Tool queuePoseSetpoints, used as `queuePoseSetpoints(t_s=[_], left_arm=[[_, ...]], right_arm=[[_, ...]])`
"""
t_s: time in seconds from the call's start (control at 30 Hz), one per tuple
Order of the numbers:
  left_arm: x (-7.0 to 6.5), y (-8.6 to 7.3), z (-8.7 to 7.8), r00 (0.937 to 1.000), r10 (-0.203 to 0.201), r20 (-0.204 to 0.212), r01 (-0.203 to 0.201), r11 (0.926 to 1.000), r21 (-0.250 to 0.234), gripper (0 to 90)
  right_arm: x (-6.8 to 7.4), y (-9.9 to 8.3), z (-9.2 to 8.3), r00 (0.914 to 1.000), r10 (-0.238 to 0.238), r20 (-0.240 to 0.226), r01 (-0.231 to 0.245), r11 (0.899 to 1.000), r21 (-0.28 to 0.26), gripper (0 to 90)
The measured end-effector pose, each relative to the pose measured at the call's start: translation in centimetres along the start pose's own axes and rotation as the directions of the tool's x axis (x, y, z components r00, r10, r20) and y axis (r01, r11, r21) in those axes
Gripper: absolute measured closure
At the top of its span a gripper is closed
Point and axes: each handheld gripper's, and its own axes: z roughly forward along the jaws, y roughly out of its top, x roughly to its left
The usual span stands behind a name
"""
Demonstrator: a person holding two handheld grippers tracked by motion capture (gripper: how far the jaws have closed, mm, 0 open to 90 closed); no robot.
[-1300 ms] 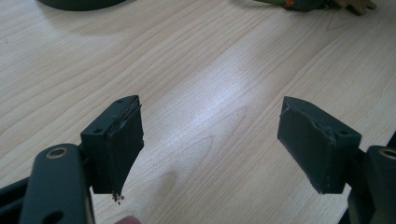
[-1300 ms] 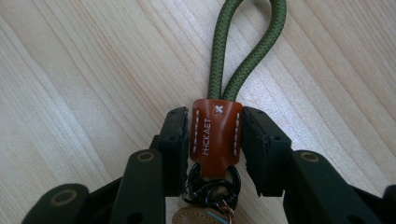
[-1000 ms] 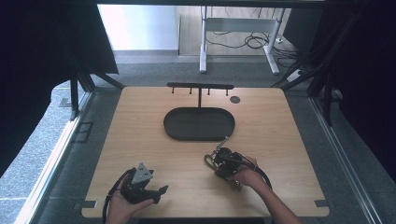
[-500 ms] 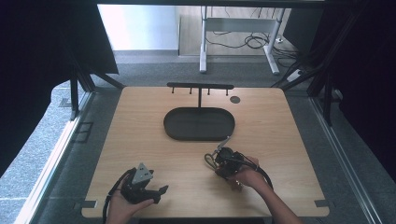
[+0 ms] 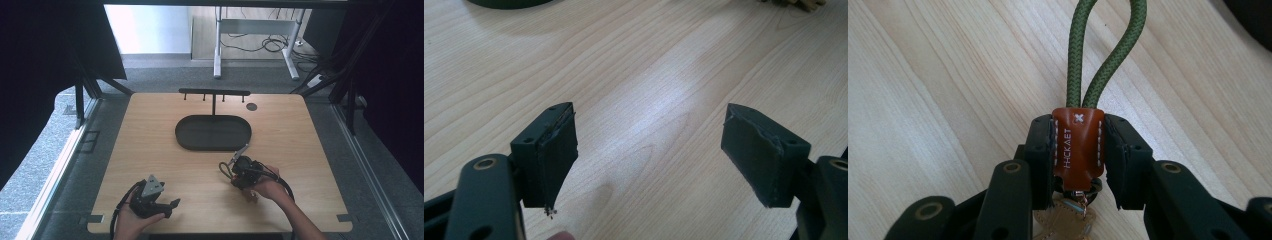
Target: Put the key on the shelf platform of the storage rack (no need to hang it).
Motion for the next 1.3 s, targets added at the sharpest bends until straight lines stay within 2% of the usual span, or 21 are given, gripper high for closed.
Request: queuePoseSetpoints(t_s=[0.63, 1.0, 1.3], left_arm=[[0.0, 0.0, 0.0, 1.0000, 0.000, 0.000, 0.000, 1.0000, -0.002, 23.0], [-0.1, 0.1, 0.0, 1.0000, 0.003, 0.001, -0.003, 1.0000, -0.002, 23.0], [-0.1, 0.1, 0.0, 1.0000, 0.005, 0.001, -0.005, 1.0000, -0.002, 23.0]], right_arm=[[0.2, 0.8, -2.8, 0.9990, -0.032, 0.031, 0.033, 0.999, -0.030, 66.6], [-0.1, 1.2, -5.3, 0.9969, -0.038, 0.069, 0.042, 0.998, -0.044, 66.5], [-0.4, 1.5, -6.7, 0.9954, -0.033, 0.090, 0.038, 0.998, -0.055, 66.5]])
